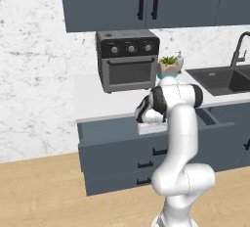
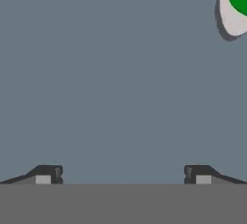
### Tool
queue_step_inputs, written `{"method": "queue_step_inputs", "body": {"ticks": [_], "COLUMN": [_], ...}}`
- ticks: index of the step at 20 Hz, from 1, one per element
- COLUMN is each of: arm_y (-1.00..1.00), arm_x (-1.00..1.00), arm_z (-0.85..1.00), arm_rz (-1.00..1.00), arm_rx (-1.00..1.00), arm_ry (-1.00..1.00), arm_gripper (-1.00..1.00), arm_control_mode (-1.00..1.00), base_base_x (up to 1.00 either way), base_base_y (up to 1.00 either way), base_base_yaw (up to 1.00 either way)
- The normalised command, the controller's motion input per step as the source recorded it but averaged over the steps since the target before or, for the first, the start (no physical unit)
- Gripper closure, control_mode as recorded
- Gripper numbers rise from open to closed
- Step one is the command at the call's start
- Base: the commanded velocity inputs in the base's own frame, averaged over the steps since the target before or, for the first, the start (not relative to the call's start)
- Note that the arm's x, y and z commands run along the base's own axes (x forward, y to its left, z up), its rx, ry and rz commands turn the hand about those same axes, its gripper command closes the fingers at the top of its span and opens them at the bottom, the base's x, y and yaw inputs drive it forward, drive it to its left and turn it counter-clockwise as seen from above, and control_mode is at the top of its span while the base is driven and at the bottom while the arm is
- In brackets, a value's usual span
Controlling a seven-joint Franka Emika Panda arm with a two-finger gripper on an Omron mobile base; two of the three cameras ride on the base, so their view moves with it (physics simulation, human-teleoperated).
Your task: Pick up the knife from the drawer and place it on the cutting board. Then place the meat from the plate to the cutting board.
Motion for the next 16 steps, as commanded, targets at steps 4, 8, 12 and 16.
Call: {"method": "queue_step_inputs", "body": {"ticks": [4,8,12,16], "arm_y": [-0.44,-0.44,-0.38,-0.48], "arm_x": [-1.00,-1.00,-1.00,-1.00], "arm_z": [0.15,0.08,0.23,0.19], "arm_rz": [-0.02,-0.01,-0.02,0.00], "arm_rx": [0.00,0.00,0.00,0.00], "arm_ry": [0.34,0.32,0.28,0.27], "arm_gripper": [-1.00,-1.00,-1.00,-1.00], "arm_control_mode": [-1.00,-1.00,-1.00,-1.00], "base_base_x": [0.00,0.00,0.00,0.00], "base_base_y": [0.00,0.00,0.00,0.00], "base_base_yaw": [0.00,0.00,0.00,0.00]}}
